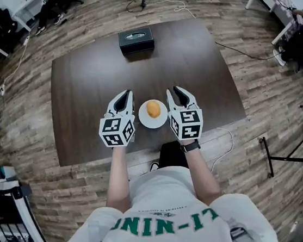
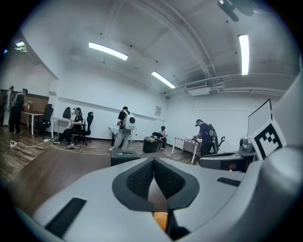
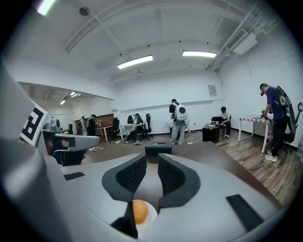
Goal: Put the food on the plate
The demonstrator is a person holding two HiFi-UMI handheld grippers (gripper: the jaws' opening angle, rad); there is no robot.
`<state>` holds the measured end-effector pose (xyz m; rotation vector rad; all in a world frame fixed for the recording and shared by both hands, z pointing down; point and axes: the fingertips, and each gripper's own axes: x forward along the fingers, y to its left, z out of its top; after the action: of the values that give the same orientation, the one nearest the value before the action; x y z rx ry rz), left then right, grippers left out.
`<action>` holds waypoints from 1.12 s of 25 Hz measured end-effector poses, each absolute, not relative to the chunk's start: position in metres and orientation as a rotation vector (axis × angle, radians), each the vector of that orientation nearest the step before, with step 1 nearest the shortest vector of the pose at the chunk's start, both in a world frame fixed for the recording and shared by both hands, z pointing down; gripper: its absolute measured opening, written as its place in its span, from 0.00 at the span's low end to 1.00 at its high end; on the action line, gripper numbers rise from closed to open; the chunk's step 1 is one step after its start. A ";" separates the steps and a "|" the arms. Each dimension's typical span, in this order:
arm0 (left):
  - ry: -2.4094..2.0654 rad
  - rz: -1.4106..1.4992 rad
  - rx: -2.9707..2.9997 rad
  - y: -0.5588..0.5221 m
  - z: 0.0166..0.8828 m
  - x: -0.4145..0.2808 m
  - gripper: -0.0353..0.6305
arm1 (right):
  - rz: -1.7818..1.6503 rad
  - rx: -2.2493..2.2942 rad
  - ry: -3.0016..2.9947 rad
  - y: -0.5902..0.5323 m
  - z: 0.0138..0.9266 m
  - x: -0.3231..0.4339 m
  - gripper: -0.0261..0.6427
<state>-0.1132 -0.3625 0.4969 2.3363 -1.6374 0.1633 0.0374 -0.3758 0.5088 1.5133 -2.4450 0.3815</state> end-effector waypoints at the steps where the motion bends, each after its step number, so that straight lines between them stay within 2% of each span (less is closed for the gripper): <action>1: -1.643 0.156 2.347 -0.361 0.491 -0.113 0.07 | 0.362 1.533 -2.454 -0.373 0.500 0.038 0.17; 6: -1.670 0.120 2.398 -0.352 0.462 -0.112 0.07 | 0.282 1.620 -2.497 -0.361 0.462 0.037 0.08; 16: -1.720 0.064 2.464 -0.336 0.425 -0.115 0.07 | 0.111 1.678 -2.548 -0.339 0.416 0.035 0.06; 28: -1.716 0.042 2.460 -0.324 0.430 -0.115 0.07 | 0.072 1.624 -2.586 -0.324 0.410 0.025 0.06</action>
<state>-0.1148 -0.3237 0.4295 2.4600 -1.7164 0.0424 0.0252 -0.3245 0.4104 1.6241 -2.5862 0.0722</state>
